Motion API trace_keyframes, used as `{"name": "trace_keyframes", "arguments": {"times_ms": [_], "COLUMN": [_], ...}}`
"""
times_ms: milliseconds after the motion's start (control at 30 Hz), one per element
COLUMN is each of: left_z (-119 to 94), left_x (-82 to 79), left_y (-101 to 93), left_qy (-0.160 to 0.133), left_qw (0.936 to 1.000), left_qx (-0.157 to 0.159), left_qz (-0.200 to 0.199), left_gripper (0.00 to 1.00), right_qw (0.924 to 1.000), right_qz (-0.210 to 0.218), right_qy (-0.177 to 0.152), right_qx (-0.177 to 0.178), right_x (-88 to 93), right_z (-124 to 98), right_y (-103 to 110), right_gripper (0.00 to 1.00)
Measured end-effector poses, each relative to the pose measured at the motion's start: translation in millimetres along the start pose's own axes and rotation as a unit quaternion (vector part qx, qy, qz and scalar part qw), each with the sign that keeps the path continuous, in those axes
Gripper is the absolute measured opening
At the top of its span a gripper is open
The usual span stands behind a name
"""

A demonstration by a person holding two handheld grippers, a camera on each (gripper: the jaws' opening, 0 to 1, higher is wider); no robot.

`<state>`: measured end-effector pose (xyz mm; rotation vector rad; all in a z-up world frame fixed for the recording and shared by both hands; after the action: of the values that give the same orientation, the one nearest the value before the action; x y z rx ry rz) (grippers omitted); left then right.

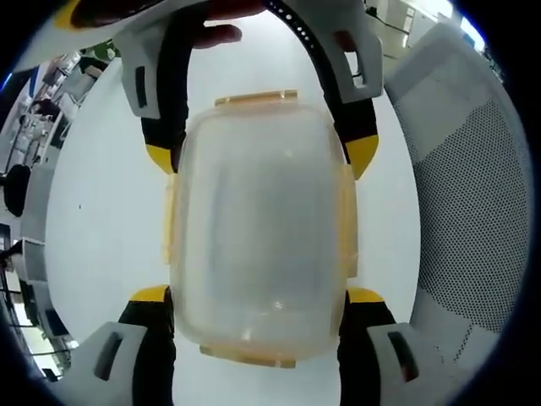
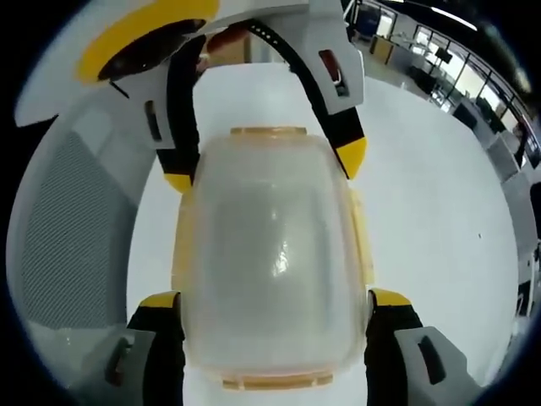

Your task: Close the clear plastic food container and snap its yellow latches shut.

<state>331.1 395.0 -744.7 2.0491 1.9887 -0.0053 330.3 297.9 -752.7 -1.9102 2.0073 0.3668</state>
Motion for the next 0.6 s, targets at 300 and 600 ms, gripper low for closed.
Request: {"name": "trace_keyframes", "arguments": {"times_ms": [300,600], "left_z": [0.4,1.3], "left_x": [0.1,0.2], "left_y": [-1.5,-2.2], "left_qy": [-0.006,-0.008], "left_qw": [1.0,1.0], "left_qx": [-0.005,-0.002], "left_qz": [-0.003,-0.004], "left_gripper": [0.8,0.81], "right_qw": [1.0,1.0], "right_qz": [0.002,0.004], "right_qy": [0.002,0.003], "right_qx": [0.0,-0.004], "right_x": [-0.3,0.0], "right_z": [0.7,1.5], "right_y": [1.7,1.2], "right_gripper": [0.9,0.91]}}
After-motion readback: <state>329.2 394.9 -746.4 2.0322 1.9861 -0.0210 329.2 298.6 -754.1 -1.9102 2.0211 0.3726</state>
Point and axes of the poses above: the point that each gripper's makers call its tool centre point, and the gripper's own axes: z roughly forward along the fingers, y roughly to its left, x roughly out of its underside, the point moved 6 cm from there along -z, roughly backward along the fingers, and after that the axes turned 3 degrees about -z, right-handed, at the moved point
